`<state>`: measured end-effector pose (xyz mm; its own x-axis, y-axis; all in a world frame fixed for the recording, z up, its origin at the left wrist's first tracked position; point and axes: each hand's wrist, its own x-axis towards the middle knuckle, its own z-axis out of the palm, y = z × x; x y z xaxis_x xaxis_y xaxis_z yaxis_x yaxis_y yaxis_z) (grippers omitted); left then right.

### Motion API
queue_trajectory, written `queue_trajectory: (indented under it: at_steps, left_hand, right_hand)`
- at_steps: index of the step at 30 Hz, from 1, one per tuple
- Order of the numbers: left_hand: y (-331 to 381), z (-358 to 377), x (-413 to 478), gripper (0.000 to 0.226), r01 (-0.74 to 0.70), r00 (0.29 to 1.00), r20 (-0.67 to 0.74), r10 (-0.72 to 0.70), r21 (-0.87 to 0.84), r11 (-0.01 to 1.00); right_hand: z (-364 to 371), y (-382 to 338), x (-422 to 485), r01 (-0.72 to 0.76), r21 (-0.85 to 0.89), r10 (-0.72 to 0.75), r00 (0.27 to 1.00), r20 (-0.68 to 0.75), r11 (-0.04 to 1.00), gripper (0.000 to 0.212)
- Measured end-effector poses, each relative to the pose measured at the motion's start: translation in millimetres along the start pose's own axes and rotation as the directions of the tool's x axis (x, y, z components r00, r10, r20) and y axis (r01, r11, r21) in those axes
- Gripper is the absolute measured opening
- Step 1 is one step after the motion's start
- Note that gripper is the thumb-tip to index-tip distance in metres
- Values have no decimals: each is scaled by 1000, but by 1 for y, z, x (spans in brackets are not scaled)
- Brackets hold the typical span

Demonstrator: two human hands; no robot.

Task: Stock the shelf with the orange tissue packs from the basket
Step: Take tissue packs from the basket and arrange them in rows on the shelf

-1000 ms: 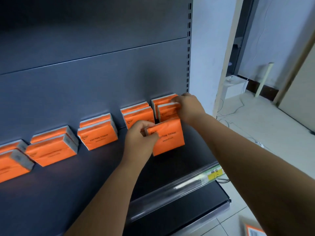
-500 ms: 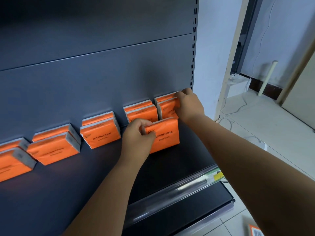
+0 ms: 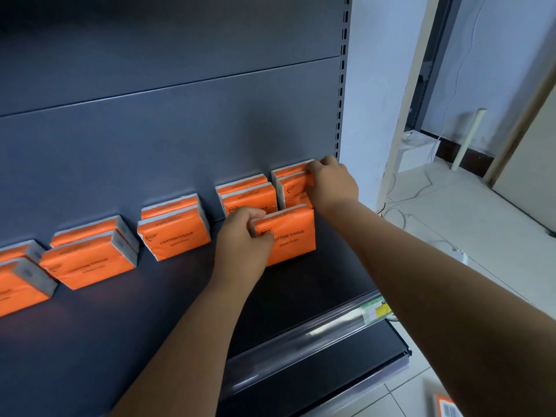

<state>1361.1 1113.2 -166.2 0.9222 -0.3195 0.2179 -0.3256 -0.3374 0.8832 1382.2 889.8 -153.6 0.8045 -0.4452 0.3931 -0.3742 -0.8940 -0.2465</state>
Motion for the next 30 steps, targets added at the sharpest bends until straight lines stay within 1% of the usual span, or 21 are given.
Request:
queue_trajectory:
  at_steps: [3, 5, 8, 10, 12, 14, 15, 17, 19, 21, 24, 26, 28, 30]
  left_hand:
    - [-3, 0, 0, 41, 4, 1000, -2, -4, 2, 1000]
    - [-5, 0, 0, 46, 8, 1000, -3, -8, 0, 1000]
    - [-5, 0, -1, 55, 9, 1000, 8, -9, 15, 1000]
    - [-6, 0, -1, 52, 3, 1000, -14, -2, 34, 999]
    - [-7, -1, 0, 45, -9, 999, -43, 11, 54, 999]
    - [-9, -3, 2, 37, -16, 998, -52, 19, 55, 998]
    - [-11, -3, 2, 31, -21, 999, -46, 23, 51, 998]
    - [-12, -3, 1, 27, -18, 1000, -25, 19, 32, 999]
    - [-12, 0, 0, 29, -5, 1000, -7, 5, 10, 1000]
    - [-10, 4, -1, 30, -5, 1000, 2, 5, -14, 1000]
    - [-6, 13, 2, 31, -10, 1000, -8, 10, -25, 1000]
    - [-2, 20, 4, 38, 37, 999, -37, -39, -62, 997]
    - [3, 28, 4, 41, 121, 990, -57, -131, -148, 981]
    - [9, 35, 5, 34, 187, 979, -40, -202, -231, 955]
  right_hand:
    - [0, -1, 0, -3, -31, 3, 1000, 1, 1000, 35]
    - [-1, -3, 0, -13, -49, 14, 1000, 15, 999, 37]
    - [-4, -7, -6, 0, -52, -1, 1000, -16, 999, 47]
    - [-8, -11, -15, 79, 11, -77, 990, -115, 997, 51]
    - [-10, -15, -28, 190, 100, -161, 956, -243, 977, 42]
    - [-11, -16, -43, 242, 209, -168, 933, -318, 948, 34]
    - [-12, -17, -50, 243, 279, -149, 936, -319, 929, 31]
    - [-15, -20, -62, 200, 433, -84, 958, -273, 879, 23]
    - [-20, -21, -71, 128, 550, -6, 976, -218, 825, 19]
    - [-23, -20, -80, 81, 616, 40, 983, -179, 783, 27]
    - [-23, -18, -88, -51, 664, 145, 986, -86, 746, 41]
    - [-20, -15, -88, -131, 681, 205, 978, -29, 720, 50]
    - [-17, -13, -87, -174, 699, 251, 968, -7, 693, 50]
    - [-15, -10, -83, -221, 714, 305, 952, 11, 665, 40]
